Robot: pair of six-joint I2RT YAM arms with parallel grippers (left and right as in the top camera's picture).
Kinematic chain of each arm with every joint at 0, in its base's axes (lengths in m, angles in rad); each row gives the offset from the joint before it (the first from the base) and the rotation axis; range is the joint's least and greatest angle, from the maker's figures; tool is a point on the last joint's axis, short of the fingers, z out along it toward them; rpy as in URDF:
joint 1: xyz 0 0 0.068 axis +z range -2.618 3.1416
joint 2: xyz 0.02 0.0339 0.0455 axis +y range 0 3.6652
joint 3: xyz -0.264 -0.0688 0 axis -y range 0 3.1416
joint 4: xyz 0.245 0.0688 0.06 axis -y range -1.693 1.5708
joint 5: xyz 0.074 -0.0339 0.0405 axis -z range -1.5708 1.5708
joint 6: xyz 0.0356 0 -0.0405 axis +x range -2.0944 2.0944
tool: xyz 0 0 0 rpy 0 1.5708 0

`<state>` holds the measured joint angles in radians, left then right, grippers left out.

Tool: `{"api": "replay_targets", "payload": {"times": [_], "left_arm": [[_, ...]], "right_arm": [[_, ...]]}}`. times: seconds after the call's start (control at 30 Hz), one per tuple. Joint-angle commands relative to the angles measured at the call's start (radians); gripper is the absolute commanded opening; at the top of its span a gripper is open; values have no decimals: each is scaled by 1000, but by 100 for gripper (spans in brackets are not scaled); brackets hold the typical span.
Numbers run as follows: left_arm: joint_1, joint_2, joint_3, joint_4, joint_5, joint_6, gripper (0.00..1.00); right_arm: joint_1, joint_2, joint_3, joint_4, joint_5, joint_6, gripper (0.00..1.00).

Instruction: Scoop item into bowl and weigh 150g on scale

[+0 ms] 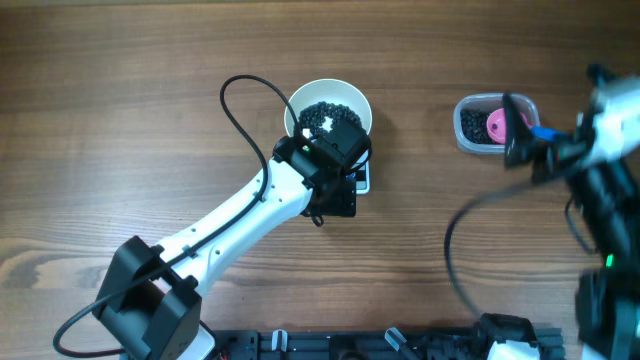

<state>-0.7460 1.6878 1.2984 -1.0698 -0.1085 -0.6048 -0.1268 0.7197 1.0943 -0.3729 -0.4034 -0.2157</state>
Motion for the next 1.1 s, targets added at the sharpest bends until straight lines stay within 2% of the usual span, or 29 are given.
{"api": "replay_targets", "payload": {"times": [0.0, 0.13, 0.23, 0.33, 0.4, 0.67, 0.83, 0.93, 1.03, 1.07], "left_arm": [[2, 7, -6, 0, -20, -10, 100], [2, 7, -6, 0, -20, -10, 100], [2, 7, -6, 0, -20, -10, 100], [2, 7, -6, 0, -20, -10, 100], [2, 7, -6, 0, -20, -9, 100], [2, 7, -6, 0, -20, -10, 100], [2, 7, -6, 0, -20, -10, 100], [2, 7, -6, 0, -20, -10, 100], [2, 7, -6, 0, -20, -10, 100], [2, 7, -6, 0, -20, -10, 100]], "right_arm": [[43, -154, -125, 48, 30, -19, 100], [86, -390, -420, 296, 67, -18, 100], [91, -516, -576, 449, 68, -11, 100], [91, -645, -698, 531, 156, 136, 99], [91, -719, -757, 550, 187, 163, 100], [123, -716, -927, 560, 281, 167, 100], [124, -716, -1082, 657, 280, 214, 100], [141, -716, -1089, 564, 287, 215, 99], [164, -716, -1089, 364, 296, 218, 100], [173, -716, -1088, 389, 303, 217, 100]]}}
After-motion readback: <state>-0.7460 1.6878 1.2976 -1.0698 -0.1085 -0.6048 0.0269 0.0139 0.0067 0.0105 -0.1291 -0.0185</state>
